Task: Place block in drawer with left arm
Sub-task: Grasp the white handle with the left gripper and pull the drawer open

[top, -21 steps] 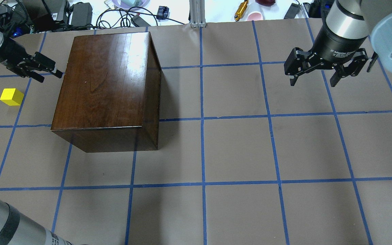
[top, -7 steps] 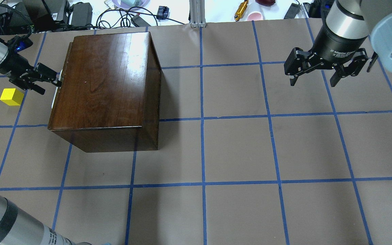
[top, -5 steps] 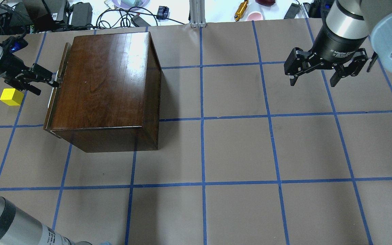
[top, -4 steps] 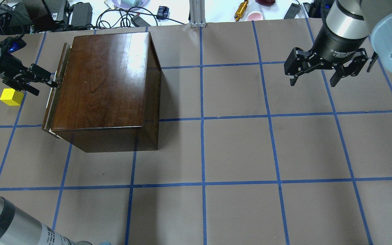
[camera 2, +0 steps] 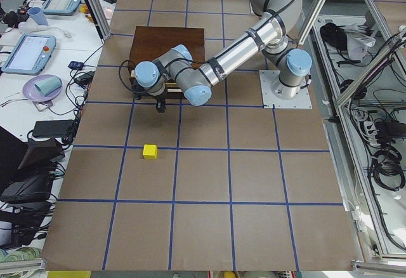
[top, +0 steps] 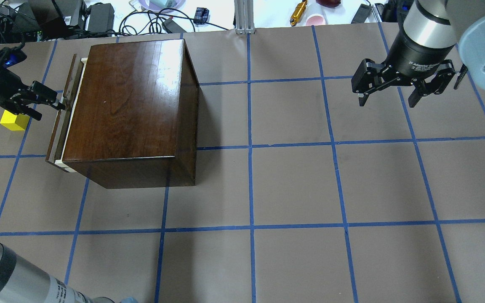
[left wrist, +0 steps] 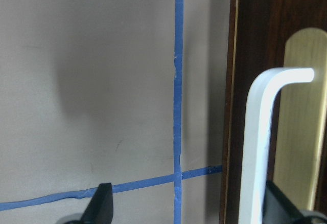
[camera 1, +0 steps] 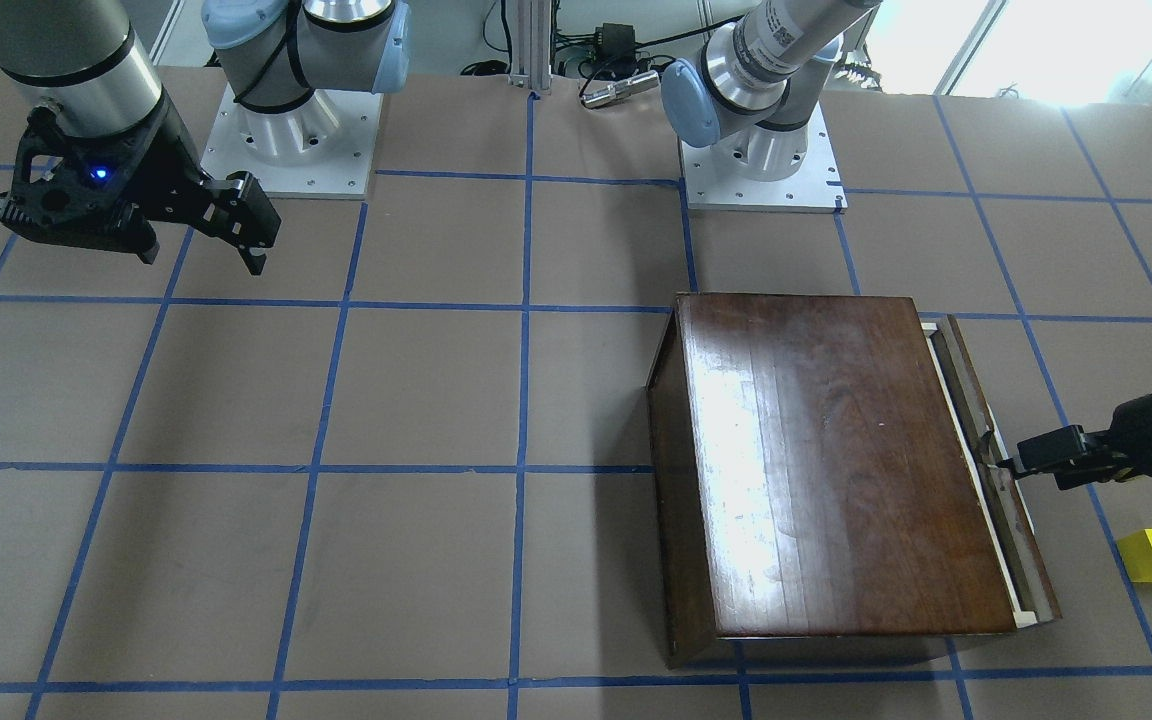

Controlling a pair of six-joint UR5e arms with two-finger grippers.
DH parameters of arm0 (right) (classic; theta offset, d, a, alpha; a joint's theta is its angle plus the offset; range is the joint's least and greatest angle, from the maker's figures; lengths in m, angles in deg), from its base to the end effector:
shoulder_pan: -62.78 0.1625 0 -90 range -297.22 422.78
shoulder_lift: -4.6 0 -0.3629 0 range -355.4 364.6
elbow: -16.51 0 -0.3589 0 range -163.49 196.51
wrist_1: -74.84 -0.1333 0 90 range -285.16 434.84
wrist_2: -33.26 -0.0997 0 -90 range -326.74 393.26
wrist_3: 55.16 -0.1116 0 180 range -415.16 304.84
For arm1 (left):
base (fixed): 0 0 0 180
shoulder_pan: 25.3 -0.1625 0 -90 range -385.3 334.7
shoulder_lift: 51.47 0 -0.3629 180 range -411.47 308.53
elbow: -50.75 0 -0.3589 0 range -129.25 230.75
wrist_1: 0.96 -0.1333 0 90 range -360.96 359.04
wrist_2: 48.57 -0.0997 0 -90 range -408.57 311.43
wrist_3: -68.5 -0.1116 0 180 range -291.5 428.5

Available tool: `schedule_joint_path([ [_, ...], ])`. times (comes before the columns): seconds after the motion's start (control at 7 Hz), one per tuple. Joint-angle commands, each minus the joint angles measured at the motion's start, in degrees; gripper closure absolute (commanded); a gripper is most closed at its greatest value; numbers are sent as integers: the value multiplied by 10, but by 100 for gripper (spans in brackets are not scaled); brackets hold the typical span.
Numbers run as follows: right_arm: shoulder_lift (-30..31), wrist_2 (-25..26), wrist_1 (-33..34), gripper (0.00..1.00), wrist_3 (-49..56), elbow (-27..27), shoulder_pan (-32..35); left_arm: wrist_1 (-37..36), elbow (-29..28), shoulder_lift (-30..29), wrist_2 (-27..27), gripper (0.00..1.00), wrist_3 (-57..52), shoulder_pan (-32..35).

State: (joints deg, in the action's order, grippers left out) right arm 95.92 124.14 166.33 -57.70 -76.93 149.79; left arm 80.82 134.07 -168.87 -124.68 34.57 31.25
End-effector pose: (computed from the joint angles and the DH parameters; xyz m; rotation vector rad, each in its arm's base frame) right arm 0.1080 -0.4550 0.3994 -0.1507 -3.1226 -0.0173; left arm 0.1842 -0.5693 0.2304 0.0258 -2.8194 -0.0664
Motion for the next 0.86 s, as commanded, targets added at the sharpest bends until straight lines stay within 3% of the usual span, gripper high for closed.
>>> schedule_joint_path([
  [0.0, 0, 0, 0, 0, 0, 0, 0, 0, 0, 2, -12, 0, -1, -7],
  [0.71, 0, 0, 0, 0, 0, 0, 0, -18, 2, 8, -60, 0, -15, -7],
])
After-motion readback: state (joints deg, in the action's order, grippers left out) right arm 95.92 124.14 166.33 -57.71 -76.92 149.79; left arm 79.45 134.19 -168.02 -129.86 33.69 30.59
